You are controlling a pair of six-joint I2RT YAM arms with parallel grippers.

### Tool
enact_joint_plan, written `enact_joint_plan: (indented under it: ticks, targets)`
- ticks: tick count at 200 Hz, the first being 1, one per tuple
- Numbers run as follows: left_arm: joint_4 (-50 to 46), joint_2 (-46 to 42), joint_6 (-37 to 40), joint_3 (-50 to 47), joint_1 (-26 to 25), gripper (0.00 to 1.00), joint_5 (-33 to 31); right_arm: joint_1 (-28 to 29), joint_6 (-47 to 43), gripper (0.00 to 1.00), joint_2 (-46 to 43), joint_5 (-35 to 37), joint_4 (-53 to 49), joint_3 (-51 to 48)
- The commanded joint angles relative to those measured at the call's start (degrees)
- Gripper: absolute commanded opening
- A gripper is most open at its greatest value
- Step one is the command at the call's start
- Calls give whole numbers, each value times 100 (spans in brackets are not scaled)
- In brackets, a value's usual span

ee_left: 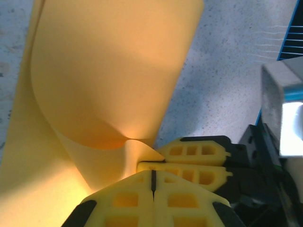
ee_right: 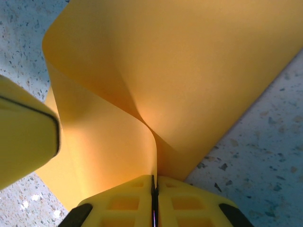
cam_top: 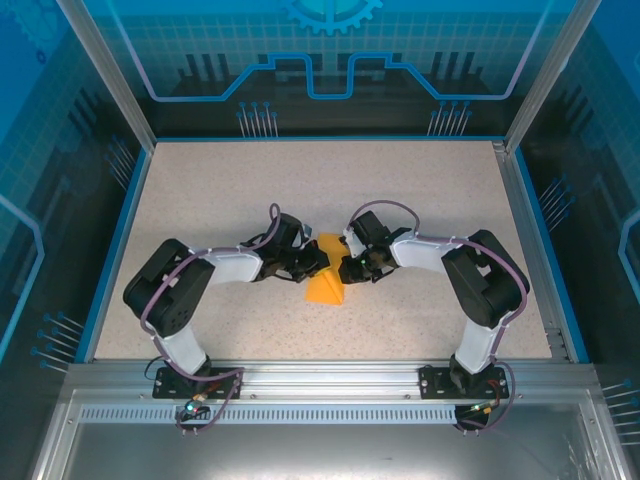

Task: Fold a paper plane with a square sheet of paper (pick it up from the middle)
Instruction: Fold the triangle a second time at the center of the table.

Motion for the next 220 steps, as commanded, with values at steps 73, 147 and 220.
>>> enact_joint_plan:
  ticks: [73,147,220]
  targets:
    - [-70,583,29,-9,9,0,-134,118,42,10,281,319,-207,10]
    - [-118,639,102,-137,11,0,-203,77,339,27,-459,543,-292,-4]
    - [-158,657,140,-93,8,0,-179,128,962,31,-1329,-667,467,-490]
